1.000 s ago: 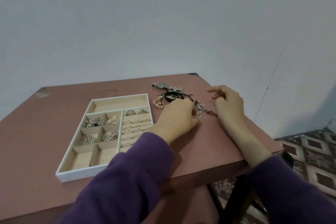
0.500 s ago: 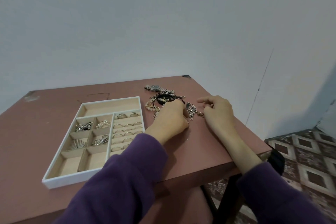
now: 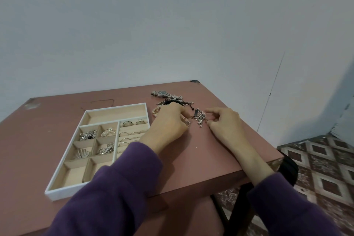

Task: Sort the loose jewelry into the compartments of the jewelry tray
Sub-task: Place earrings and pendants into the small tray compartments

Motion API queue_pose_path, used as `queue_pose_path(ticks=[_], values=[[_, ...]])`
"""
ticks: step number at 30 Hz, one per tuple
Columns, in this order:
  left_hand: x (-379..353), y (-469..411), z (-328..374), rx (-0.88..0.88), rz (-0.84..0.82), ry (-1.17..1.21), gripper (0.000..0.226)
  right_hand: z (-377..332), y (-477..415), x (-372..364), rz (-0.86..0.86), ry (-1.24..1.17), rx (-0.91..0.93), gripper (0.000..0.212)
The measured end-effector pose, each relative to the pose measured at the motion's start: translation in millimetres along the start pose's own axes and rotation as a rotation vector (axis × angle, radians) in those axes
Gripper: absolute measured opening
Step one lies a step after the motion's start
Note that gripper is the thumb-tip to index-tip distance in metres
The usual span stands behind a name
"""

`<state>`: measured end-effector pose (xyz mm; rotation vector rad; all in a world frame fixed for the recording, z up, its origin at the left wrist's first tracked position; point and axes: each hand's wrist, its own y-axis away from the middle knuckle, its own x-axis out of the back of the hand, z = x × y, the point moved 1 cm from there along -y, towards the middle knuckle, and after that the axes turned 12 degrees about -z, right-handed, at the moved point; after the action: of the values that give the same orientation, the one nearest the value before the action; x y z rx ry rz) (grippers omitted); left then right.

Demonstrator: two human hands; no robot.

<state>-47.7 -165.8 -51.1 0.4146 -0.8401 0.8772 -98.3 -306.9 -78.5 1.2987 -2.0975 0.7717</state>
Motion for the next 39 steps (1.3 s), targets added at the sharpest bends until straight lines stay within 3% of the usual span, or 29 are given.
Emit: queue_pose_path(ticks=[7,14,19,31,39], values=[[10.6,3.2,-4.6,0.007,0.018,0.055,0.027,-0.5,-5.8,-4.1,0.012,0.039,0.070,0.037],[41.3,16.9,-12.0,0.003,0.061,0.182,0.029,-17.2,-12.9,3.2,0.058,-0.276,0.189,0.036],[67.7,31.9,-28.4,0.026,0.121,0.276,0.024,-47.7,-18.3,15.6,0.053,-0.375,0.293,0.039],[102.0,75.1,-69.5,-0.021,0.237,0.437,0.023,-122.7,-7.0,3.2,-0.144,-0.565,0.483,0.040],[104.7,105.6,-96.4,0.005,0.125,0.304,0.023,-149.2,9.2,-28.7,-0.288,-0.607,0.512,0.039]])
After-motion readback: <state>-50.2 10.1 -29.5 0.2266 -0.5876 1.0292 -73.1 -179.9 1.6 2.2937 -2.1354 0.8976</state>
